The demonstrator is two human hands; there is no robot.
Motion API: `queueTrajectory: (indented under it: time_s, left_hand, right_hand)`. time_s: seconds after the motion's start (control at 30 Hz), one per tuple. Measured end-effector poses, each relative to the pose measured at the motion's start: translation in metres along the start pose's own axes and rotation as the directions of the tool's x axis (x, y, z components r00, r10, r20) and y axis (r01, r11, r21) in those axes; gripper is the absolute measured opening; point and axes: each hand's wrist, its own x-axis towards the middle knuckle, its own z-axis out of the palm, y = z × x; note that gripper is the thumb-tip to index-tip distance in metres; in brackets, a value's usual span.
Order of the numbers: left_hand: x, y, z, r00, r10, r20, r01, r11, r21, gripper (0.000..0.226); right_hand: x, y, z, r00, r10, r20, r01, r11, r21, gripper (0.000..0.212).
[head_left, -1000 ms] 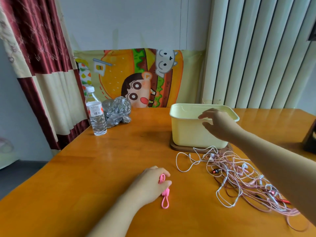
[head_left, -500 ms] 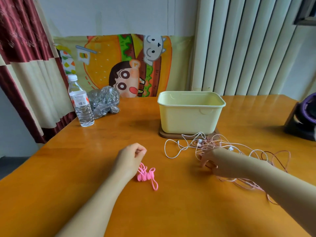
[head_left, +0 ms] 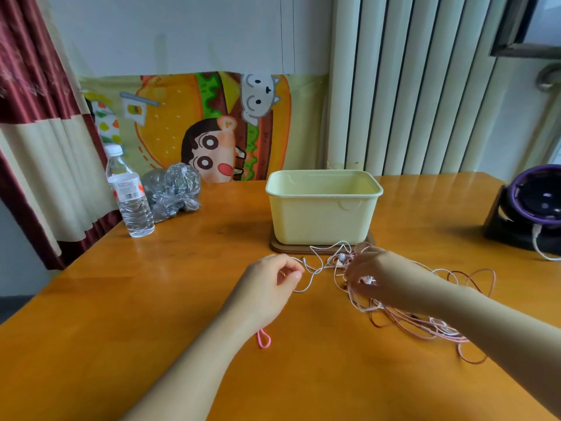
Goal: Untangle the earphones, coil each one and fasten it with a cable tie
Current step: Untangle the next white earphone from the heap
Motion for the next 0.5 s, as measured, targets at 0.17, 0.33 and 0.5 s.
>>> queueTrajectory:
  time_s: [0.17, 0.33, 0.5]
  left_hand:
    - [0.014, 0.041, 0.000, 0.980, -0.012, 0.200, 0.087, 0.925, -0.369, 0.050]
    - [0.032, 0.075, -0.012, 0.963, -0.035, 0.269, 0.211, 0.719, -0.662, 0.027]
    - [0.050, 0.084, -0.032, 0.986, -0.138, 0.090, 0.151, 0.539, -0.829, 0.024]
  right_hand:
    - [0.021, -0.025, -0.040, 0.972, 0.043, -0.231, 0.029, 0.954, 0.297, 0.018]
    - [0.048, -0.038, -0.078, 0.919, 0.064, -0.388, 0.071, 0.944, 0.323, 0.012]
    - [0.059, -0.034, -0.105, 0.876, 0.136, -0.463, 0.078, 0.907, 0.414, 0.011]
